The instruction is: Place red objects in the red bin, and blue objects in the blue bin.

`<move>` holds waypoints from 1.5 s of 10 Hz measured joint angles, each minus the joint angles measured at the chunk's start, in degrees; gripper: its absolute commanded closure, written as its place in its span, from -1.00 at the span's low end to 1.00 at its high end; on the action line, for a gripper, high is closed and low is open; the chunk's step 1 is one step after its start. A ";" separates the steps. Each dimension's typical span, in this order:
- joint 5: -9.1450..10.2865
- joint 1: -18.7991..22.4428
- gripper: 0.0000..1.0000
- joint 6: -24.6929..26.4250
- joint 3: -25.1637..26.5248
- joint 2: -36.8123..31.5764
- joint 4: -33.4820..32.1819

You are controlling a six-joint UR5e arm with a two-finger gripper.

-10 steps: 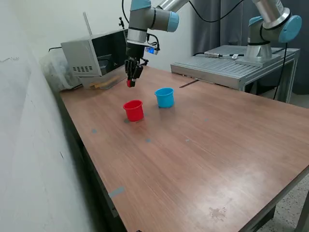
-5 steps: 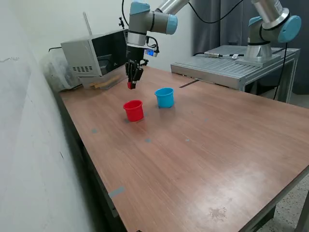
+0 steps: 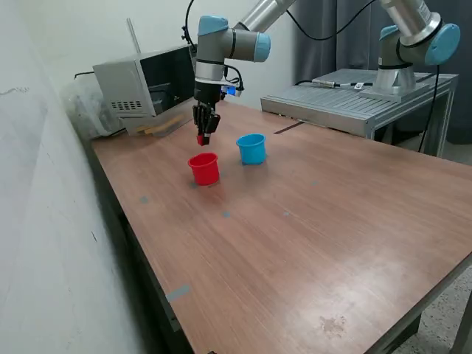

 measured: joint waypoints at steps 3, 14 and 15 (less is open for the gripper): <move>0.04 0.05 -1.00 0.00 0.08 0.38 -0.78; -0.58 0.97 -1.00 -0.16 6.59 -10.56 5.03; -0.63 1.50 -1.00 -0.14 8.13 -14.87 8.75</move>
